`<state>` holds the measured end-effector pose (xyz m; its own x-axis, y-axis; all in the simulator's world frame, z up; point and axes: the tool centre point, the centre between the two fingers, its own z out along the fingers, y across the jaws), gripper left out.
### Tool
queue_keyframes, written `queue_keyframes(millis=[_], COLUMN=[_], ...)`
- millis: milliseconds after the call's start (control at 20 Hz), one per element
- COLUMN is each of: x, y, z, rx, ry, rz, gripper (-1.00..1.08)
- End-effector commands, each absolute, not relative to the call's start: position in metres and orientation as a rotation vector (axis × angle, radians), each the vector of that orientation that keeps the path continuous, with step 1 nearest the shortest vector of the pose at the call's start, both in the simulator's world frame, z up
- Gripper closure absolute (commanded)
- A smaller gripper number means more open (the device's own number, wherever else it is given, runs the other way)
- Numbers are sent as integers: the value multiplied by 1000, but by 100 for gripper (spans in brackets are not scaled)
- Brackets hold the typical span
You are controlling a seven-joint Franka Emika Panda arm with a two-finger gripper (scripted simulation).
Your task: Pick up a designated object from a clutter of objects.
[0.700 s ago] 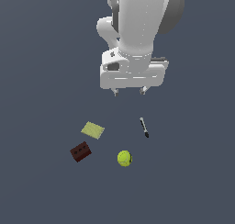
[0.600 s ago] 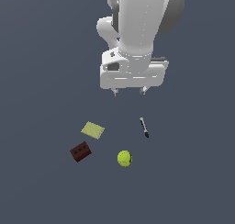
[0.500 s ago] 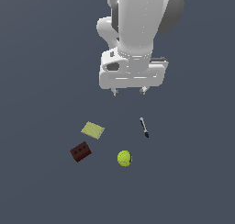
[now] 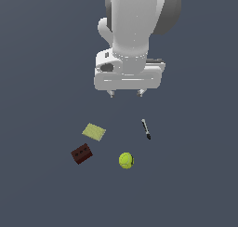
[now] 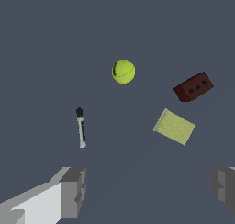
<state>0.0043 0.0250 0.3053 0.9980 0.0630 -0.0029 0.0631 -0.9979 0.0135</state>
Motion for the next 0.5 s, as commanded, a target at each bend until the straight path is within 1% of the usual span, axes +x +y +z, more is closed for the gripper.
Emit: queue_keyframes(millis=[0, 450], x=[4, 8], y=[25, 16], z=[305, 294], rx=[3126, 3117], ry=[99, 180], rz=[-4, -6], gripper=[-92, -92])
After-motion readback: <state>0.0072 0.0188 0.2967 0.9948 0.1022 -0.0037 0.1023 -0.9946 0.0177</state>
